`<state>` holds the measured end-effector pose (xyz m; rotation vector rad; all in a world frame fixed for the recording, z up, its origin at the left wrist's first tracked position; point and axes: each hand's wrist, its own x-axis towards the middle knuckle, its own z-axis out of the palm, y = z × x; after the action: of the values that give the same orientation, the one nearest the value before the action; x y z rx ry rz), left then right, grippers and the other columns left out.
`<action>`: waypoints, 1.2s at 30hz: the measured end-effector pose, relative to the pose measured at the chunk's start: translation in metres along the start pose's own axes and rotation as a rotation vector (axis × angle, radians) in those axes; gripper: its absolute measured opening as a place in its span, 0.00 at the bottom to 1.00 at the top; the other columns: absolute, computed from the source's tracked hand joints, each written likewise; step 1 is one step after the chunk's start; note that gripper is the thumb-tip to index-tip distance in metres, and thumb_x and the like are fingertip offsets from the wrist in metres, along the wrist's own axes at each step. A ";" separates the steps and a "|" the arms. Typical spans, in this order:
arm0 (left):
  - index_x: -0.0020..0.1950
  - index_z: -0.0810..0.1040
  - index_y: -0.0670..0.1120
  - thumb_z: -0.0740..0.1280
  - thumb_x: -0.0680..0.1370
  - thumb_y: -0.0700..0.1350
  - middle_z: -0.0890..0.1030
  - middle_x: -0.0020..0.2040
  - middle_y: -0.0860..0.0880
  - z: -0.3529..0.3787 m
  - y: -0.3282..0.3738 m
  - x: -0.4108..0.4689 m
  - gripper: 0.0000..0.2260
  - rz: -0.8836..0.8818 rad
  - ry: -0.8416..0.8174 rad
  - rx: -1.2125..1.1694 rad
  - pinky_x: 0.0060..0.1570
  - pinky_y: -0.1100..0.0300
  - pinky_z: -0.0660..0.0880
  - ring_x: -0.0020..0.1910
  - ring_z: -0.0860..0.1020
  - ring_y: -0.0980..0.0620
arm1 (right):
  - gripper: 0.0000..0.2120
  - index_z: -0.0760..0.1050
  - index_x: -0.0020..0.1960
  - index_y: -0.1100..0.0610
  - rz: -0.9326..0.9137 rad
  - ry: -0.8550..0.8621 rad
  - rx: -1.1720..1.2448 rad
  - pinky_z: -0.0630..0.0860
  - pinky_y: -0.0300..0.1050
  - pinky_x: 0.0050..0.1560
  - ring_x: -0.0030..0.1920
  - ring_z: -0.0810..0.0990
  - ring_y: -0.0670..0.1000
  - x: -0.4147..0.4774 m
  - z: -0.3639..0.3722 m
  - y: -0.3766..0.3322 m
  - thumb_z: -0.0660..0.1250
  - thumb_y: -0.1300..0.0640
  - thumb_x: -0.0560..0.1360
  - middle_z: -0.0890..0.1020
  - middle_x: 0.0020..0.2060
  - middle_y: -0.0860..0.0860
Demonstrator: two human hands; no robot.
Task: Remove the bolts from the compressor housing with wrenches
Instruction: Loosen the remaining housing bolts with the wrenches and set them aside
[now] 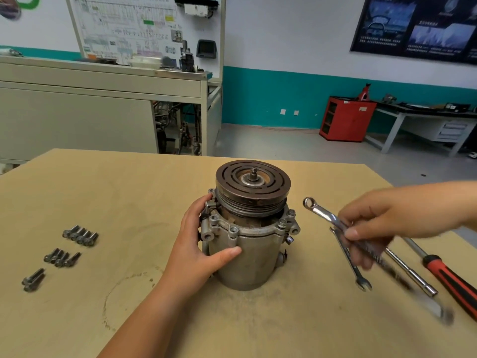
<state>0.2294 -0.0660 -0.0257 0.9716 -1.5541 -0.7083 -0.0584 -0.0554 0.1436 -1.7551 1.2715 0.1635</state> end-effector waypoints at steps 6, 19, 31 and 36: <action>0.71 0.61 0.63 0.75 0.61 0.60 0.68 0.71 0.55 0.000 -0.001 0.000 0.41 0.006 0.001 -0.006 0.62 0.71 0.67 0.68 0.69 0.59 | 0.12 0.75 0.43 0.62 -0.174 0.080 0.959 0.78 0.42 0.25 0.29 0.84 0.56 0.004 0.083 -0.030 0.66 0.54 0.64 0.84 0.40 0.63; 0.71 0.61 0.62 0.75 0.60 0.60 0.68 0.71 0.54 0.000 -0.001 -0.001 0.41 0.007 -0.003 -0.008 0.62 0.70 0.68 0.68 0.69 0.59 | 0.13 0.72 0.45 0.63 -0.197 0.117 0.973 0.75 0.40 0.19 0.18 0.77 0.50 0.020 0.092 -0.047 0.62 0.54 0.67 0.81 0.27 0.60; 0.70 0.61 0.64 0.75 0.60 0.60 0.68 0.71 0.57 -0.001 -0.001 -0.001 0.41 -0.005 -0.007 -0.011 0.60 0.72 0.68 0.68 0.70 0.61 | 0.16 0.76 0.40 0.40 -0.090 0.334 -0.484 0.71 0.38 0.41 0.36 0.73 0.40 0.023 -0.013 -0.022 0.57 0.32 0.63 0.77 0.34 0.41; 0.71 0.61 0.64 0.75 0.61 0.60 0.68 0.71 0.57 -0.001 -0.001 -0.001 0.41 -0.004 -0.012 -0.018 0.61 0.71 0.68 0.68 0.70 0.60 | 0.14 0.78 0.41 0.40 -0.054 0.247 -0.299 0.73 0.36 0.40 0.37 0.79 0.39 0.010 -0.022 -0.010 0.59 0.34 0.66 0.81 0.35 0.42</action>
<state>0.2303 -0.0653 -0.0270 0.9584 -1.5542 -0.7312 -0.0543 -0.0785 0.1559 -2.1151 1.4314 0.1120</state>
